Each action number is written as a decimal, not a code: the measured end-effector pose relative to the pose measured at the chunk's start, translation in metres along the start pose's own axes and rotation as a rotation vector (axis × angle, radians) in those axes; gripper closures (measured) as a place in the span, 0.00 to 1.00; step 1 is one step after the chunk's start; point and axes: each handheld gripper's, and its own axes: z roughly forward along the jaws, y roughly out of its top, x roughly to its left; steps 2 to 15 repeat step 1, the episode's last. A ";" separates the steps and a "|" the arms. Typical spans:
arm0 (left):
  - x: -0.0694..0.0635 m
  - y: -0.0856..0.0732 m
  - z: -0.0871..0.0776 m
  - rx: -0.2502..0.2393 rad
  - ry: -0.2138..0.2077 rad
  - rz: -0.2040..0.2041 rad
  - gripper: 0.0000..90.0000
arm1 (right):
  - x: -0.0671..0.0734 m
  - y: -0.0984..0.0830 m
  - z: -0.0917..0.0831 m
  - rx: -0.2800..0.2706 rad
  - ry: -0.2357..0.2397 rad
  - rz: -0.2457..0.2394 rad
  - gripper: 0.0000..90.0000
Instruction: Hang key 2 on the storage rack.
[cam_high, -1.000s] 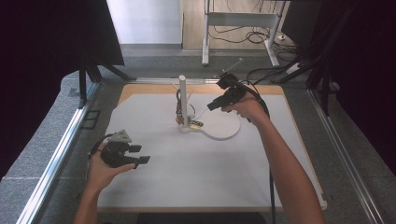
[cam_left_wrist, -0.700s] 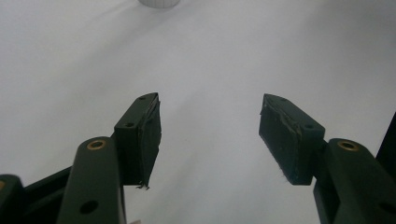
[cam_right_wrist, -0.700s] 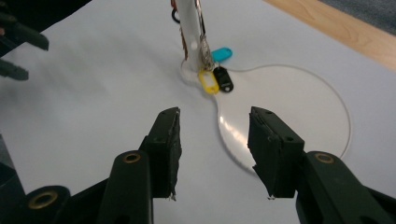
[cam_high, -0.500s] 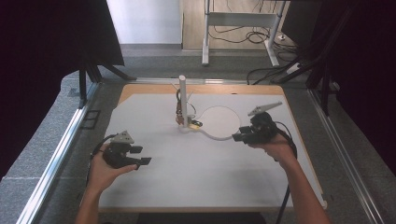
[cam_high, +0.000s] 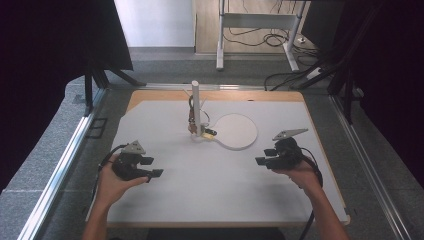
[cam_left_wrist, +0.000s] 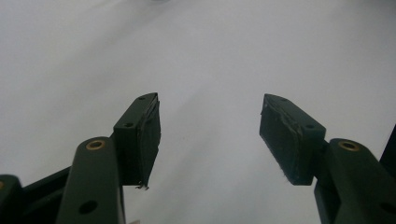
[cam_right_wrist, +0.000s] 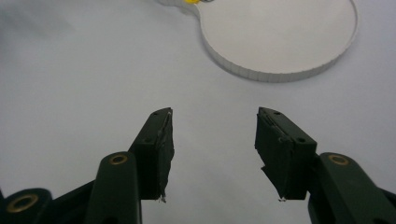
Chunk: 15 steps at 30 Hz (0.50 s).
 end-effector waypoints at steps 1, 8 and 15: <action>0.000 0.000 0.000 0.000 -0.001 0.000 0.43 | -0.001 -0.004 0.001 -0.001 -0.009 0.007 0.50; 0.000 0.000 0.000 0.000 -0.001 0.000 0.43 | -0.001 -0.004 0.001 -0.001 -0.009 0.007 0.50; 0.000 0.000 0.000 0.000 -0.001 0.000 0.43 | -0.001 -0.004 0.001 -0.001 -0.009 0.007 0.50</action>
